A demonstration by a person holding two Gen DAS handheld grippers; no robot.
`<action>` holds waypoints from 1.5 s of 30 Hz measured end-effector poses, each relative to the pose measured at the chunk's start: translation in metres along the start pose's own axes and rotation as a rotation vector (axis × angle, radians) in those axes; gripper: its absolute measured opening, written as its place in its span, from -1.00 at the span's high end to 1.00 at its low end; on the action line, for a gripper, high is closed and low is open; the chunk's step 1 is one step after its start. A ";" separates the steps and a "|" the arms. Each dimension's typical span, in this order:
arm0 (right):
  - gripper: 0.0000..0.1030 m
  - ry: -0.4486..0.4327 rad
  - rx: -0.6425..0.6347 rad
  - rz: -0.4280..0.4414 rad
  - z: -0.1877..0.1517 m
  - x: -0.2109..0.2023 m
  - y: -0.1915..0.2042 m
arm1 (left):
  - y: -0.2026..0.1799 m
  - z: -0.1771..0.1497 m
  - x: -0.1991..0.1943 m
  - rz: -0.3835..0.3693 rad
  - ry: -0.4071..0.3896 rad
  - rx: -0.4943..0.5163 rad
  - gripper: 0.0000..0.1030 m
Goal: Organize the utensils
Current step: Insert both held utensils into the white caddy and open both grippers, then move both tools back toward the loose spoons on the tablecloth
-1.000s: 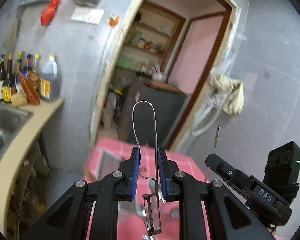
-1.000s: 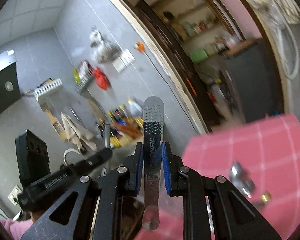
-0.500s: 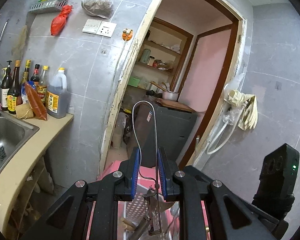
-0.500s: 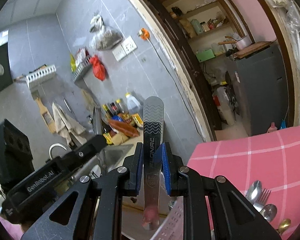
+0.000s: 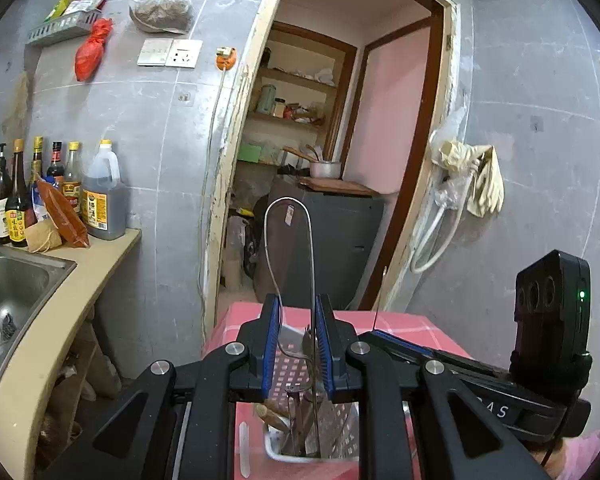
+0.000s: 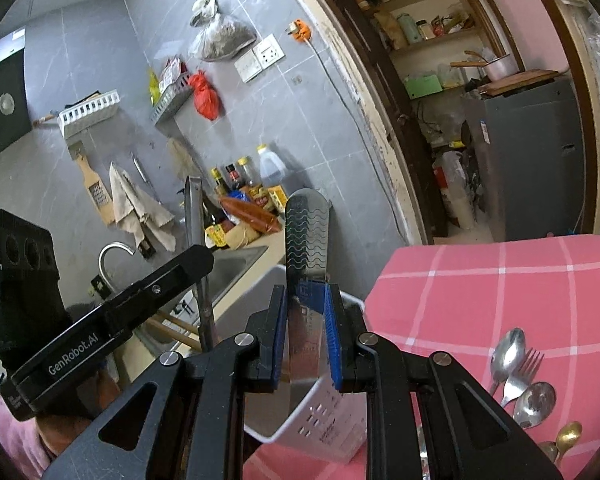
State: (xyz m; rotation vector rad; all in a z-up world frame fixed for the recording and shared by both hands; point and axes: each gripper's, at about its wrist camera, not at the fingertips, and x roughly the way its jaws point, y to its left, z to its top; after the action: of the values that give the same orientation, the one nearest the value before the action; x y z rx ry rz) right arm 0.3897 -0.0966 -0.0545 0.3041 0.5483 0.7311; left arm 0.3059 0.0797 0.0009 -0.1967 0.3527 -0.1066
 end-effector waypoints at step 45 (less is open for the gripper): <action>-0.97 -0.206 -0.129 -0.460 -0.009 -0.189 -0.025 | -0.076 -0.042 -0.065 0.197 -0.041 -0.042 -1.00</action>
State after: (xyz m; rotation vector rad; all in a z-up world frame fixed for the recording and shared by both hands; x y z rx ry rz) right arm 0.2818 -0.2461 -0.0039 0.1225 0.3534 0.2831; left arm 0.2253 0.0075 -0.0001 -0.2042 0.3315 0.0987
